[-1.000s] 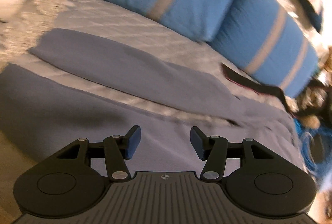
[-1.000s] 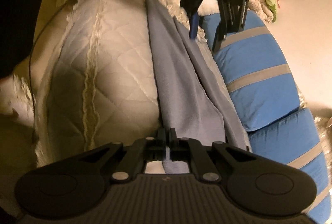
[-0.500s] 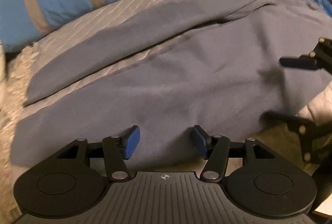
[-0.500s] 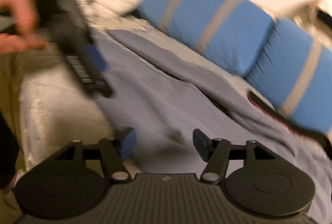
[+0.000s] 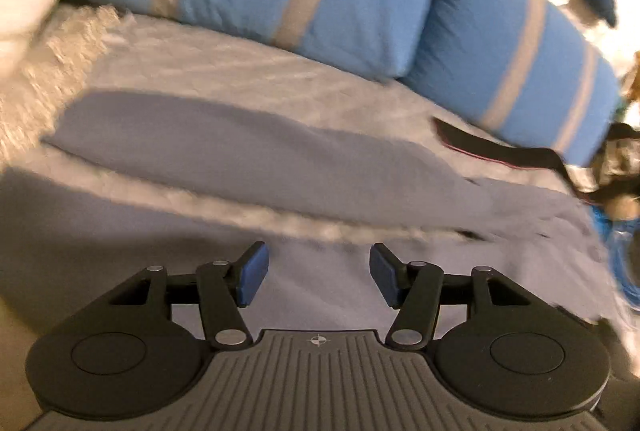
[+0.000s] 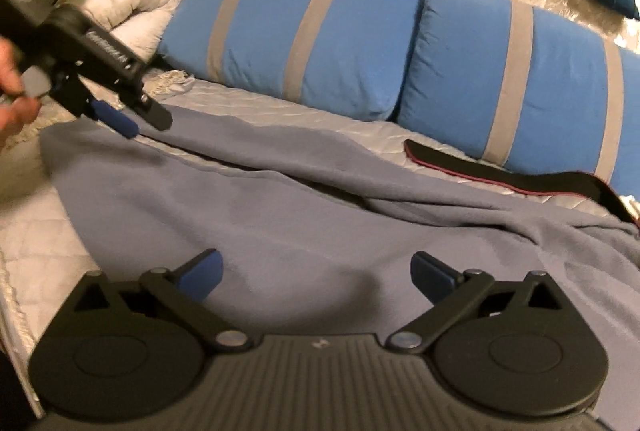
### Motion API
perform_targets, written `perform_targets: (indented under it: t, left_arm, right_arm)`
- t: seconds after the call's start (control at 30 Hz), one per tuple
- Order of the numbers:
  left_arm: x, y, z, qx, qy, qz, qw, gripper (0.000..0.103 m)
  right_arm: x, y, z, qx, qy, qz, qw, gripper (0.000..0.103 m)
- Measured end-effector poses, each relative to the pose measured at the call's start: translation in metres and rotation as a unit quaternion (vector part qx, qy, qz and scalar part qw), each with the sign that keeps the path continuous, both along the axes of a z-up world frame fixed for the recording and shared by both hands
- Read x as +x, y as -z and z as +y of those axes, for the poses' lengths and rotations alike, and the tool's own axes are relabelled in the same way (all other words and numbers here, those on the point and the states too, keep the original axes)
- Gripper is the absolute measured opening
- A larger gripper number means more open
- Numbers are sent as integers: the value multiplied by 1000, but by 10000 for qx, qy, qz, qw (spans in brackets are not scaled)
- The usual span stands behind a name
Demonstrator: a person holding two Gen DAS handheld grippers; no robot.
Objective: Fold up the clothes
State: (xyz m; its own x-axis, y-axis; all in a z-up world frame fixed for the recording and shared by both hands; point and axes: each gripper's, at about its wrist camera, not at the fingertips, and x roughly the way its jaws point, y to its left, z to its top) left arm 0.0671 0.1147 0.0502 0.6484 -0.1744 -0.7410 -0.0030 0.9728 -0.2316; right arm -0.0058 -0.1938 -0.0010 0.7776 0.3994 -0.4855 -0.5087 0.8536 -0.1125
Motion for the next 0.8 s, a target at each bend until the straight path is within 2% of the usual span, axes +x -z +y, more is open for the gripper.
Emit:
perform_targets:
  t: [0.07, 0.13, 0.23, 0.27, 0.33, 0.43, 0.47, 0.53, 0.6, 0.63, 0.7, 0.73, 0.77, 0.8]
  left_arm:
    - [14, 3, -9, 724, 242, -40, 9971, 54]
    - [27, 5, -18, 1443, 484, -79, 9883, 54]
    - [37, 12, -25, 1905, 870, -297, 9774, 54]
    - [36, 16, -32, 2254, 1098, -411, 9672, 54]
    - [33, 24, -47, 2959, 1562, -638, 9402, 54]
    - [25, 41, -72, 3946, 2324, -809, 8853, 54]
    - [22, 46, -79, 4155, 2454, -824, 8720, 54]
    - [19, 59, -92, 4668, 2662, -905, 8385, 55]
    - [20, 69, -103, 5080, 2772, -904, 8105, 54]
    - [22, 71, -108, 5200, 2749, -863, 8041, 54]
    - [27, 67, -113, 5189, 2681, -709, 8086, 34]
    - [30, 64, -114, 5154, 2645, -662, 8124, 15]
    - [30, 62, -114, 5164, 2595, -675, 8133, 6]
    - [29, 58, -114, 5213, 2517, -773, 8117, 4]
  right_arm:
    - [3, 3, 0, -98, 10, -24, 9999, 103]
    - [4, 6, 0, -155, 62, -18, 9999, 103]
    - [8, 7, -1, -173, 157, 3, 9997, 103]
    - [9, 6, -2, -154, 182, 13, 9997, 103]
    - [11, 6, -3, -115, 217, 32, 9997, 103]
    - [12, 6, -4, -133, 255, 35, 9996, 103]
    - [13, 7, -5, -157, 269, 34, 9995, 103]
    - [13, 6, -5, -180, 284, 0, 9994, 103]
    - [12, 5, -4, -207, 271, -57, 9994, 103]
    - [12, 5, -4, -226, 257, -101, 9994, 103]
    - [12, 4, -5, -309, 218, -230, 9990, 103]
    - [12, 3, -5, -380, 194, -329, 9985, 103]
    - [12, 1, -4, -477, 137, -452, 9977, 103]
    - [13, 0, -2, -607, 50, -597, 9964, 103]
